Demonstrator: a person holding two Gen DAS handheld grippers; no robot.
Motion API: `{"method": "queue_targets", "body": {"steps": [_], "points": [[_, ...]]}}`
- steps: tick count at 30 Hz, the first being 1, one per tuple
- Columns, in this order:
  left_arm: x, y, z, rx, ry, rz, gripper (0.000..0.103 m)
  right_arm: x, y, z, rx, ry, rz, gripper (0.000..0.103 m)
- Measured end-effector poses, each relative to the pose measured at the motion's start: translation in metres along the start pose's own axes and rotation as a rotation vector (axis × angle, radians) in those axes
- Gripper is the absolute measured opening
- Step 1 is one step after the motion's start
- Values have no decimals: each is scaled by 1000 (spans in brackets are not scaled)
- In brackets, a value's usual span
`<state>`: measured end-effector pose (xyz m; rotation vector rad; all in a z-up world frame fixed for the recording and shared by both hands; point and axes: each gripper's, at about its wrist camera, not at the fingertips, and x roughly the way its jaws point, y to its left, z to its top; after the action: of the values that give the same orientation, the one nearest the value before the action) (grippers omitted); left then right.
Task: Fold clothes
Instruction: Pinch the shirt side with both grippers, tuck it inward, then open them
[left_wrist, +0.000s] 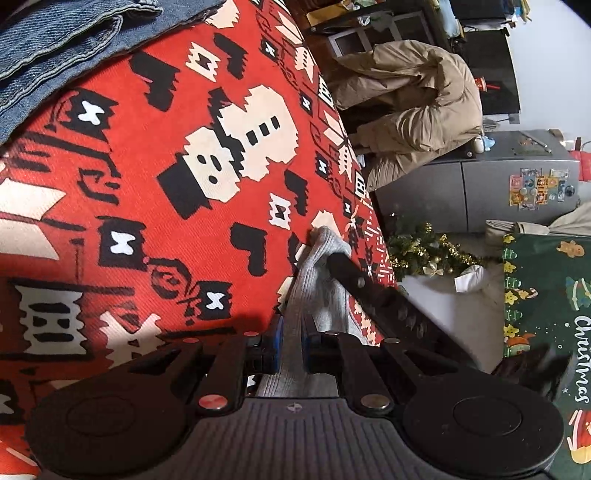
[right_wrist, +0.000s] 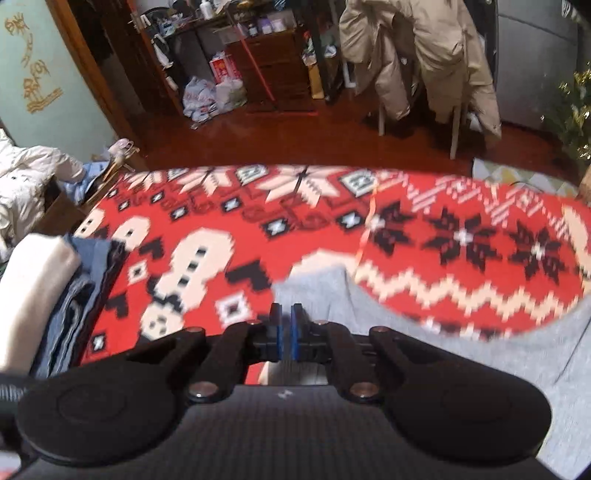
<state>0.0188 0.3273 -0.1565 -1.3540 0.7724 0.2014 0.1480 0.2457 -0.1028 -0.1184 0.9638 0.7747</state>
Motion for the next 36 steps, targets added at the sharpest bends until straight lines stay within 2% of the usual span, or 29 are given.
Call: {"method": "queue_targets", "body": {"steps": [3,5,7,10,13,18,21,24,28,30,36], "points": [[-1,-2,0,13,-4,-4,8,19,-1,5,3,33,-20,1],[-2,-3,0,22,-16,9,8,19,-1,9,26,34,-7,4],[-5,-5,1,34,-39,35,8,11,-1,12,34,21,-7,5],[-5,-2,4,20,-28,10,8,-14,-3,8,43,-7,5,6],[-4,-2,4,19,-14,12,8,-43,-7,-13,68,-14,34,6],[-2,-9,3,53,13,50,8,-78,-11,-66,86,1,54,9],[0,-12,1,77,41,75,8,-81,-13,-91,102,32,48,9],[5,-21,-2,160,88,139,8,-78,-15,-109,128,68,18,9],[15,-39,-14,298,218,166,8,-95,-14,-124,142,75,34,9],[18,-44,-21,340,247,159,8,-100,-13,-132,147,82,31,9],[29,-43,-30,369,305,181,8,-112,-12,-154,162,82,26,9]]}}
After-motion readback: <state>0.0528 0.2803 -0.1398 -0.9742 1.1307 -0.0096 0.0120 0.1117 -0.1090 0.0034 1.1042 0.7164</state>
